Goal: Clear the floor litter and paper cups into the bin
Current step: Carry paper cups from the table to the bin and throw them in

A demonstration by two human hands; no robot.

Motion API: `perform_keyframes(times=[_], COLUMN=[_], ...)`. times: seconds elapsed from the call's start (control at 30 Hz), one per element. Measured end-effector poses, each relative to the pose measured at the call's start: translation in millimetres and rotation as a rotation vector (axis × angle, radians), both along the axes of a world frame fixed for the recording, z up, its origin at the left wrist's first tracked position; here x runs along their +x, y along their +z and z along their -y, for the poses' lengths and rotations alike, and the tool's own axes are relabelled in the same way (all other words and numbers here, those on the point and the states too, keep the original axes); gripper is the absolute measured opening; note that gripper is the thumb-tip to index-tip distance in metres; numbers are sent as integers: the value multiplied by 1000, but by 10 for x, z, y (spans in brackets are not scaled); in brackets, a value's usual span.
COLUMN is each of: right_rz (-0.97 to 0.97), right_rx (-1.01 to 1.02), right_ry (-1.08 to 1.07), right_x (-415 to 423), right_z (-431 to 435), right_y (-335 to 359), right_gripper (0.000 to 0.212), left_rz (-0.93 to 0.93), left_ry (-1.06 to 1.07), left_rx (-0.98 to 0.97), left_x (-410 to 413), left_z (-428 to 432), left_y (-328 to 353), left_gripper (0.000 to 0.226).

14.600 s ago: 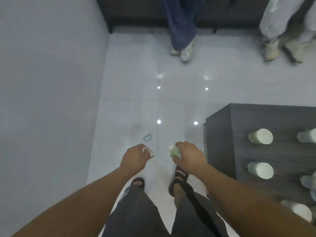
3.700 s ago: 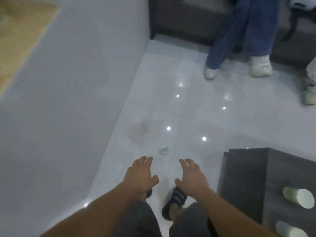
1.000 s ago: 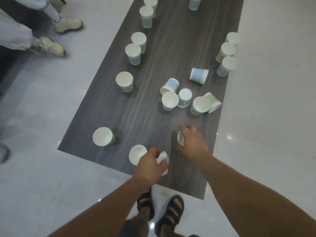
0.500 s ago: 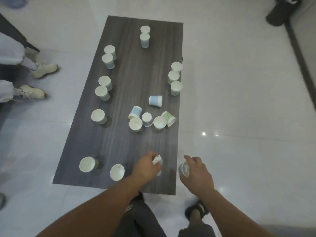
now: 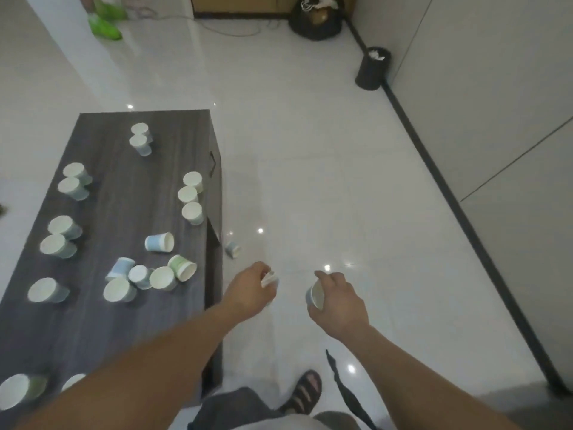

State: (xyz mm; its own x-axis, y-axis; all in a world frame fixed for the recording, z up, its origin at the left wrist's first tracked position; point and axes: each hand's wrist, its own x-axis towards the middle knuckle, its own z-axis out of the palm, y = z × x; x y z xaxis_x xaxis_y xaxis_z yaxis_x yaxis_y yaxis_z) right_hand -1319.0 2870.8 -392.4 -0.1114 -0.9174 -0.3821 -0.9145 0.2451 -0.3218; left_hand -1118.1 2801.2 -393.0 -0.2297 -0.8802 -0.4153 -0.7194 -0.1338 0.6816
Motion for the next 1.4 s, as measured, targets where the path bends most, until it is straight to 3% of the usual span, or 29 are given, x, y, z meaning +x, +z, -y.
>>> perform_keyframes(times=[0.33, 0.6, 1.0, 1.4], right_rz=[-8, -84, -67, -32], right_rx=[-78, -126, -148, -193], right_ry=[28, -68, -118, -87], right_x=[-860, -1656, -2842, -4465], right_z=[1030, 2522, 4619, 6979], right_y=[123, 311, 224, 395], right_gripper=[70, 65, 69, 68], left_rz=[83, 1, 84, 81], left_ry=[-9, -86, -309, -221], left_rx=[-10, -104, -160, -130], left_x=[-699, -1547, -2951, -4521], left_z=[1051, 2722, 5016, 7065], left_y=[-31, 138, 276, 481], left_gripper=[28, 26, 32, 31])
